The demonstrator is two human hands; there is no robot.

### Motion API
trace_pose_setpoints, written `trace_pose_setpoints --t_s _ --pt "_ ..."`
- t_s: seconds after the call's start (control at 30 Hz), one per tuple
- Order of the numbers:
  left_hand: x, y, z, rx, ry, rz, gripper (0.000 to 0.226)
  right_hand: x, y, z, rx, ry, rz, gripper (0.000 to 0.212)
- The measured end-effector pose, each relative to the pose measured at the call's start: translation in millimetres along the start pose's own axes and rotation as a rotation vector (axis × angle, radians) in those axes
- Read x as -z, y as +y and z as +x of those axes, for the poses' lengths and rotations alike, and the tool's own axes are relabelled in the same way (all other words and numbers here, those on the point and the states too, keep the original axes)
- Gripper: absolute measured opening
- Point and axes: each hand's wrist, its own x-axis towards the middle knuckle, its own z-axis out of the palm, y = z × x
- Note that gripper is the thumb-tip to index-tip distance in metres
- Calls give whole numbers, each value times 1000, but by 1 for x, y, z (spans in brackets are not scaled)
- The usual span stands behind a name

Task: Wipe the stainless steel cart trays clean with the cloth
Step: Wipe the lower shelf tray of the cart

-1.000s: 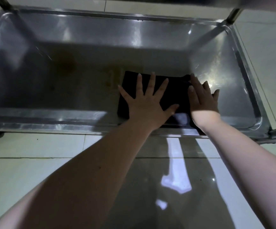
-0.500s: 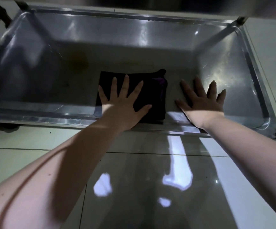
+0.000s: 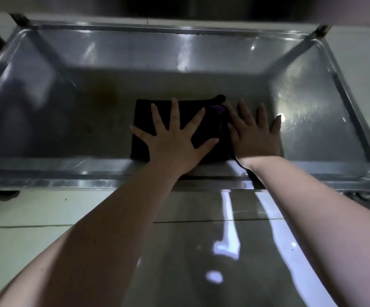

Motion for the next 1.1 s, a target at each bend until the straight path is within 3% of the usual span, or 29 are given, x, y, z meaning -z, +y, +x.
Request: trace_pose_setpoints --t_s 0.3,0.67,1.1 --pt "28 -6 105 -35 -40 -30 83 1 -5 3 -31 7 24 56" --pt "-2 -49 -61 -103 -1 13 76 0 -7 -7 -24 24 24 57" --pt "31 -21 124 -28 -79 -30 85 -2 -4 -6 30 7 11 61"
